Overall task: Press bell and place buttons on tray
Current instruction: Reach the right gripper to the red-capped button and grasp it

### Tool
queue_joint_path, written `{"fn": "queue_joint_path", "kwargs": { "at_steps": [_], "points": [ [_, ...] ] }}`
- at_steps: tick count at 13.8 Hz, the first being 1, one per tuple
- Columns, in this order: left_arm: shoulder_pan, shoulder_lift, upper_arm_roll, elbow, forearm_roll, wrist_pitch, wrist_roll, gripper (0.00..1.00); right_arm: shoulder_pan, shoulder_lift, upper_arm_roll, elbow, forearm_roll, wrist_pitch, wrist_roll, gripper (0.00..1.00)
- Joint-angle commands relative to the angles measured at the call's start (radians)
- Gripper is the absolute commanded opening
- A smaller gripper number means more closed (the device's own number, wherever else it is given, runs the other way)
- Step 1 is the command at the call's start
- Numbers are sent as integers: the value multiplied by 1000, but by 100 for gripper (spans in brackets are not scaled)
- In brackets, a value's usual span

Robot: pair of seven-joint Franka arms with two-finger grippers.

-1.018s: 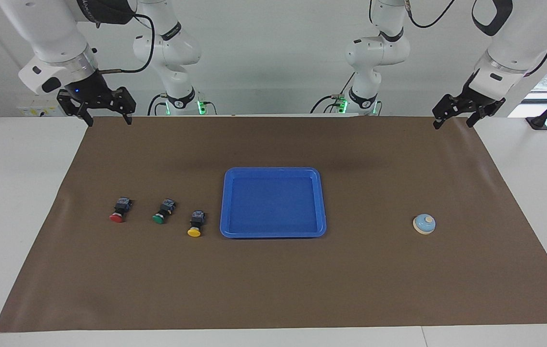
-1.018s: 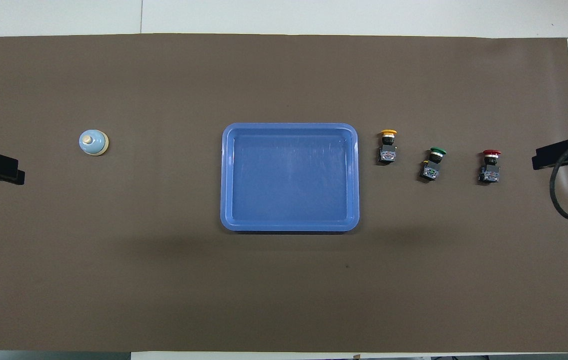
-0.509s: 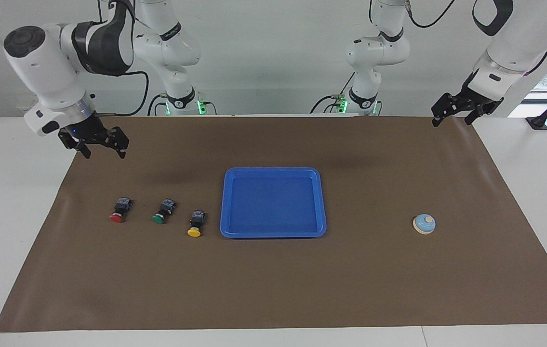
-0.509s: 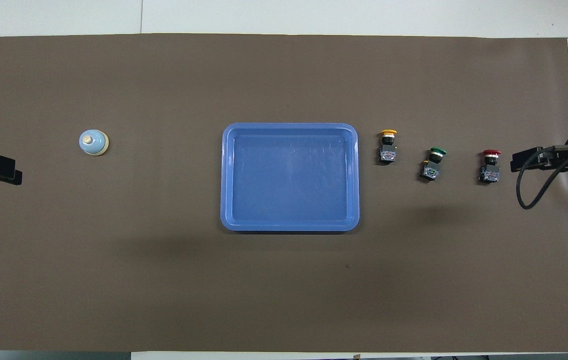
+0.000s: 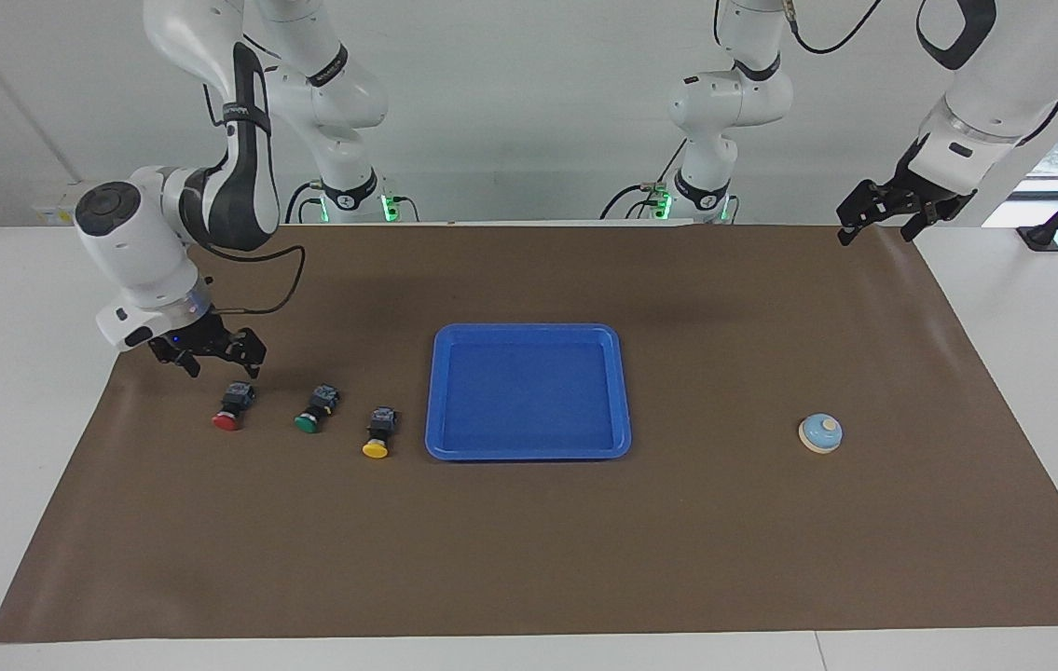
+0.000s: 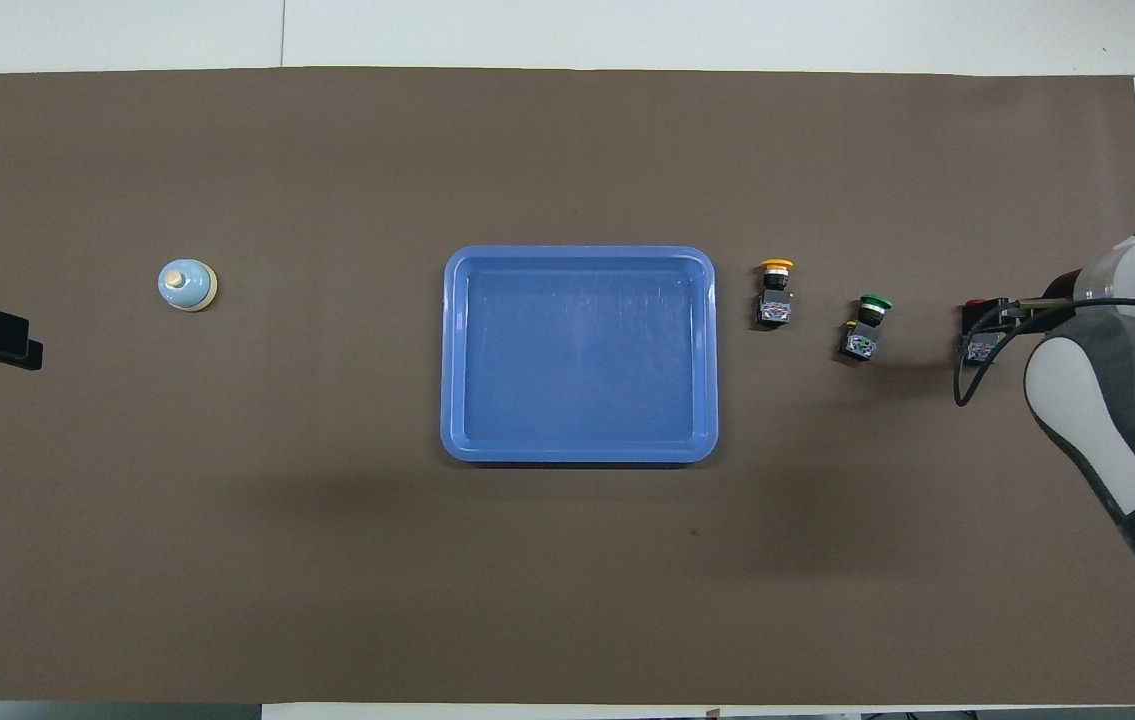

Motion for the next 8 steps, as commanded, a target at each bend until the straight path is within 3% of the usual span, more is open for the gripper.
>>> {"fn": "queue_joint_path", "kwargs": {
  "at_steps": [1, 8],
  "points": [
    [-3, -21, 3, -18, -2, -7, -8, 100, -35, 31, 9, -25, -12, 72, -27, 100],
    [-3, -21, 3, -18, -2, -7, -8, 100, -51, 135, 9, -22, -14, 187, -25, 100]
  ]
}}
